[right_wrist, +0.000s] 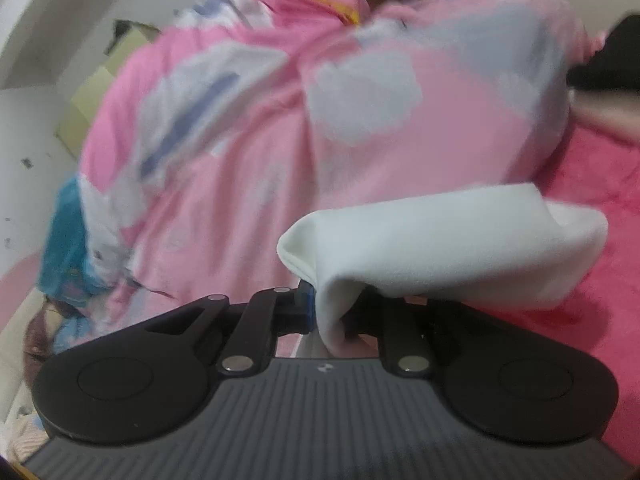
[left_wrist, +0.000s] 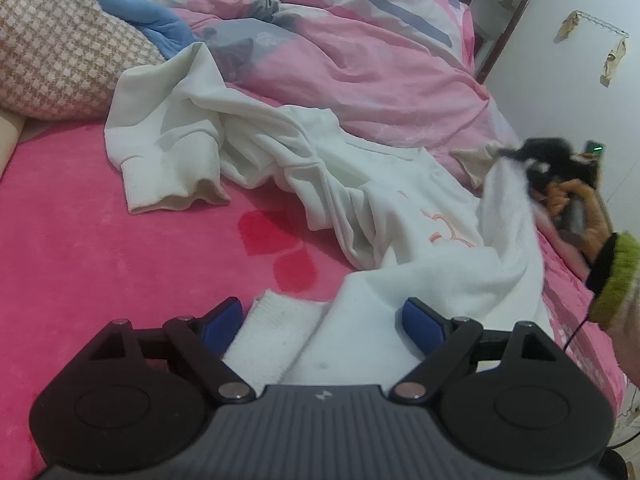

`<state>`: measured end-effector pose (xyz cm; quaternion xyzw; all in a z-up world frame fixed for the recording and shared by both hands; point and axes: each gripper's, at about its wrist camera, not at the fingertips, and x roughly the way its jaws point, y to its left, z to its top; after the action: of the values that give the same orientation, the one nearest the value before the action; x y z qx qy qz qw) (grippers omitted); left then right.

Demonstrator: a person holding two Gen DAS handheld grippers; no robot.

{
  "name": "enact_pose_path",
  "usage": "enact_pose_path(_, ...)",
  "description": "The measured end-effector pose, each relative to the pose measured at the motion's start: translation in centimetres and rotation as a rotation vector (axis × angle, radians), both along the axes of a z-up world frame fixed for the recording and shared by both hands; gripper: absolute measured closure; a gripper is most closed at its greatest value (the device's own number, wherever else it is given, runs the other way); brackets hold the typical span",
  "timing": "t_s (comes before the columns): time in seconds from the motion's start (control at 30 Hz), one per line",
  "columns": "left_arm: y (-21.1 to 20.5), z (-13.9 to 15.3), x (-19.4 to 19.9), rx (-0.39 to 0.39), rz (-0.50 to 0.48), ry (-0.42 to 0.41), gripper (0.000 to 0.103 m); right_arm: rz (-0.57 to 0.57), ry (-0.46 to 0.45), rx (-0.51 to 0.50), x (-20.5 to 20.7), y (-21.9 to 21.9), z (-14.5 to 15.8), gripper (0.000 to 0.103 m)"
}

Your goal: Fold clothes

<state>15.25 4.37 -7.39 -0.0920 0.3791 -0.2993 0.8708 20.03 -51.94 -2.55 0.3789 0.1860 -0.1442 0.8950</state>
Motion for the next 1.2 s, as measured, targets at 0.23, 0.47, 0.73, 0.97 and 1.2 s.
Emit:
enact_pose_path(0.23, 0.1, 0.0, 0.0, -0.009, 0.004, 0.001, 0.014, -0.044, 0.142, 0.280, -1.0, -2.1, -5.0, 0.074)
enact_pose_path(0.47, 0.9, 0.3, 0.1, -0.043, 0.055, 0.015, 0.019, -0.005, 0.240, 0.224, -10.4, -1.2, 1.0, 0.045)
enact_pose_path(0.73, 2.0, 0.6, 0.2, -0.079, 0.113, 0.023, 0.025, 0.280, 0.149, 0.357, -22.3, 8.6, 5.1, 0.043)
enact_pose_path(0.97, 2.9, 1.0, 0.0, -0.084, 0.160, -0.005, 0.027, 0.360, 0.224, 0.237, -24.2, 19.1, 0.3, 0.040)
enact_pose_path(1.2, 3.7, 1.2, 0.3, -0.111, 0.174, -0.004, 0.035, 0.404, 0.265, 0.045, -22.0, 24.4, -3.9, 0.098)
